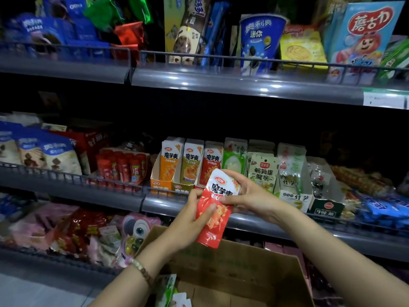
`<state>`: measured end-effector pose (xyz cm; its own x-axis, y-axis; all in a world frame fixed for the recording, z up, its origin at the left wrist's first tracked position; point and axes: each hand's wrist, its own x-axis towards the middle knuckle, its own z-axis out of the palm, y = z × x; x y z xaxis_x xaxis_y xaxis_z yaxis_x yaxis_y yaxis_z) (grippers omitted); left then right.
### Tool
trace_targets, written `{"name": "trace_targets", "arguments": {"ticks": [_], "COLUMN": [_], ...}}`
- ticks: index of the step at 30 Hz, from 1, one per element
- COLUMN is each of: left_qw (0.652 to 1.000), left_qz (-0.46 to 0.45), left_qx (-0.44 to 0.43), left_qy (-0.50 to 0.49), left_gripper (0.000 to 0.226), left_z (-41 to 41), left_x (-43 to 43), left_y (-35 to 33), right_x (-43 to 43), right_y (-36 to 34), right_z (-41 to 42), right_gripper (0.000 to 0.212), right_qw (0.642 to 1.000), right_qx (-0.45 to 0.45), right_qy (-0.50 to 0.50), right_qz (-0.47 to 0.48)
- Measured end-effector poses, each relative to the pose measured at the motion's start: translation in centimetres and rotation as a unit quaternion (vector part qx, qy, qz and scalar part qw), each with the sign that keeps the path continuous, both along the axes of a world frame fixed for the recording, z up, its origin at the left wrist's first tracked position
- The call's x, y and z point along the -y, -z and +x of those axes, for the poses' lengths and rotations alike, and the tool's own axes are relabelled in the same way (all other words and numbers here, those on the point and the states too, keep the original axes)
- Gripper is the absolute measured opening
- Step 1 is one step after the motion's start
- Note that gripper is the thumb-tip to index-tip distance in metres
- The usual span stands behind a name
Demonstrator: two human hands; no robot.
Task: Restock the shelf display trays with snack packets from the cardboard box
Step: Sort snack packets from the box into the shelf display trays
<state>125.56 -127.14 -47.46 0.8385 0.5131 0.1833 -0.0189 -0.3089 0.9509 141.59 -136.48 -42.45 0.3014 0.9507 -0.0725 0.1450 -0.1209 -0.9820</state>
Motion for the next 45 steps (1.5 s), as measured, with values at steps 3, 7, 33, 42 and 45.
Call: {"name": "trace_targets", "arguments": {"ticks": [3,7,33,42,45], "left_qw": [1.000,0.994,0.934,0.931,0.918], "left_qz": [0.005,0.049,0.321,0.325,0.358], "left_qx": [-0.004,-0.008,-0.148,-0.153,-0.149], "left_qy": [-0.015,-0.102,-0.054,-0.062,-0.083], "left_gripper": [0.016,0.018,0.104,0.088,0.091], "left_z": [1.5,3.0,9.2,7.6,5.9], "left_x": [-2.8,-8.7,-14.6,-12.2,-10.2], "left_y": [-0.2,0.5,2.3,1.8,0.9], "right_x": [-1.5,-4.6,-18.0,-13.8,-10.3], "right_y": [-0.6,-1.8,2.7,1.9,1.4], "right_z": [1.8,5.3,13.0,11.0,8.5], "right_gripper": [0.068,0.070,0.073,0.068,0.065], "right_qw": [1.000,0.989,0.797,0.826,0.850], "right_qx": [0.020,0.083,0.584,0.546,0.517], "right_qy": [0.018,0.117,0.147,0.137,0.104], "right_qz": [0.009,0.032,-0.040,-0.031,-0.001]}}
